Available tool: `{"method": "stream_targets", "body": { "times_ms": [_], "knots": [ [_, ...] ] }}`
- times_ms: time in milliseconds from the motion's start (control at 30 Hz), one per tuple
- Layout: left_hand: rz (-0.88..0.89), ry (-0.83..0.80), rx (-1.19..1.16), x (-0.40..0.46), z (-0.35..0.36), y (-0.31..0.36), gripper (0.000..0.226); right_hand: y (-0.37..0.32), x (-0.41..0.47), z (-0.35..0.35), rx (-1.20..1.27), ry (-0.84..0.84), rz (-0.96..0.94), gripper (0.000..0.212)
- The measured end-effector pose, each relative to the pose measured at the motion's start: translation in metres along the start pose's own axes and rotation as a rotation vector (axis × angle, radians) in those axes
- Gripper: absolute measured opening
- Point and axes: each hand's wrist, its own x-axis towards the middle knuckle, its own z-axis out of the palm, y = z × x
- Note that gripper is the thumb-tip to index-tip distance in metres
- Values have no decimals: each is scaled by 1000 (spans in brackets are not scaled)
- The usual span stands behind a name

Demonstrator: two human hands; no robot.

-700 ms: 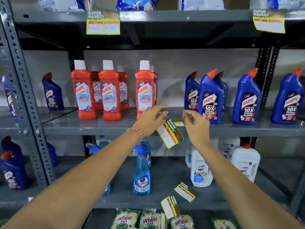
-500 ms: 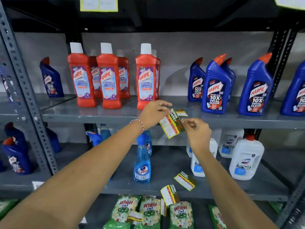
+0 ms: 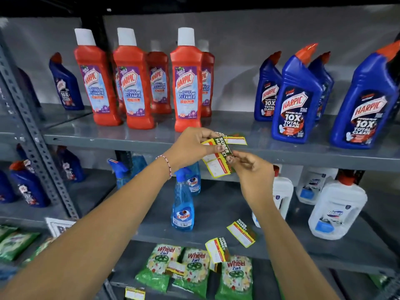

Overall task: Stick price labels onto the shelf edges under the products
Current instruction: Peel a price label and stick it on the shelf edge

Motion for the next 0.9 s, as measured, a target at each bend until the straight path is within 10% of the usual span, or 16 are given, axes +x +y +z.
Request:
{"method": "stream_targets", "body": {
  "times_ms": [533,900],
  "knots": [
    [-140,382,-435,-69,-103,-54,8,-38,-2,101,127,-242,-18,24],
    [-189,622,-403,-95,-169,-119,17,-44,-16,201,-433,-166,-314,13]
  ]
}}
